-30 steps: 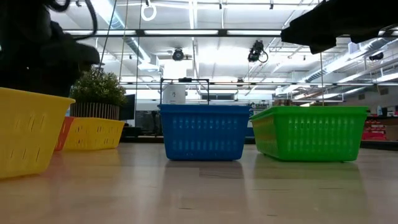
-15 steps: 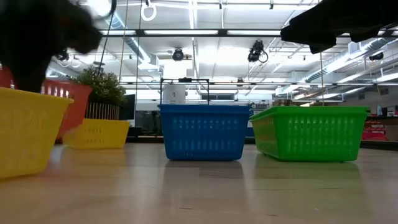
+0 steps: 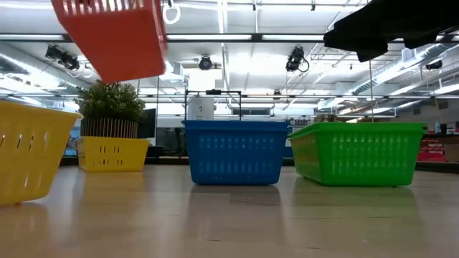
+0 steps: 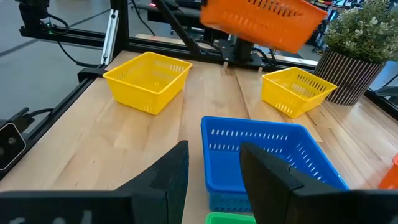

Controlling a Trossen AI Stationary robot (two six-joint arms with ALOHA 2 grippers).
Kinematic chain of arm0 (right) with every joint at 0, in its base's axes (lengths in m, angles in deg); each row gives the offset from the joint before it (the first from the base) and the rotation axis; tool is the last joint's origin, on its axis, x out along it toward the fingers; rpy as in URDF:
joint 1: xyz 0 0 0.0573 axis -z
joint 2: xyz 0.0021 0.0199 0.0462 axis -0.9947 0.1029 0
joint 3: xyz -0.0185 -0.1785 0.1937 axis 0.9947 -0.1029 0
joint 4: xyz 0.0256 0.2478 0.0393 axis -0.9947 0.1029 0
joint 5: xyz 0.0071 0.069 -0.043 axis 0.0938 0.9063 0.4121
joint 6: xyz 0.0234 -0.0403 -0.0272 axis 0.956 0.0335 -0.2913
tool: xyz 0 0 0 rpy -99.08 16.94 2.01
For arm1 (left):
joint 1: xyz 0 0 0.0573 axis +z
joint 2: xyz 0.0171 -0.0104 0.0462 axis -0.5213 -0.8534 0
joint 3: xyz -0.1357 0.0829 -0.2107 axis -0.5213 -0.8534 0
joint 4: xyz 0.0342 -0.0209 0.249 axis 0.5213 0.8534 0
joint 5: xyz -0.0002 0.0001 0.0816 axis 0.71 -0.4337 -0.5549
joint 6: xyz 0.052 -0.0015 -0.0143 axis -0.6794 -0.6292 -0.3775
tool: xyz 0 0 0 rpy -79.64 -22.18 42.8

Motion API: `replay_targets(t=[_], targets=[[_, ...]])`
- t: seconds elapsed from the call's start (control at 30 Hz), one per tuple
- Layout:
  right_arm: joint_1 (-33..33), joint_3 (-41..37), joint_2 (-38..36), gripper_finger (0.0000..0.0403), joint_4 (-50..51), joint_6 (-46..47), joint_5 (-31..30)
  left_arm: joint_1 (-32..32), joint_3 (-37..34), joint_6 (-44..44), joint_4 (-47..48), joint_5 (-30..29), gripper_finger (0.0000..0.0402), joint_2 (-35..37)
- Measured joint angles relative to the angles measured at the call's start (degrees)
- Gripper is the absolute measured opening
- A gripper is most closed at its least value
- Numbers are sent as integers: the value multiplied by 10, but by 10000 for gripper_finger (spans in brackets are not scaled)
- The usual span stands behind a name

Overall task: Stack baskets by color
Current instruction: Move the bottom orange bin to the right of the blue bin

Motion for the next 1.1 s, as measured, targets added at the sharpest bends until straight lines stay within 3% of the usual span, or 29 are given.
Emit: replay_targets(t=[0.13, 0.4, 0.6, 1.1], targets=[[0, 0, 0, 148, 0, 3, 0, 13, -49, -68, 0, -7, 6, -14], [0, 0, 0, 148, 0, 7, 0, 34, -120, -22, -68, -3, 6, -72], [0, 0, 0, 148, -1, 9, 0, 34, -124, -58, -156, 26, 5, -114], [0, 0, 0, 148, -3, 9, 0, 58, -124, -129, -163, 26, 11, -150]])
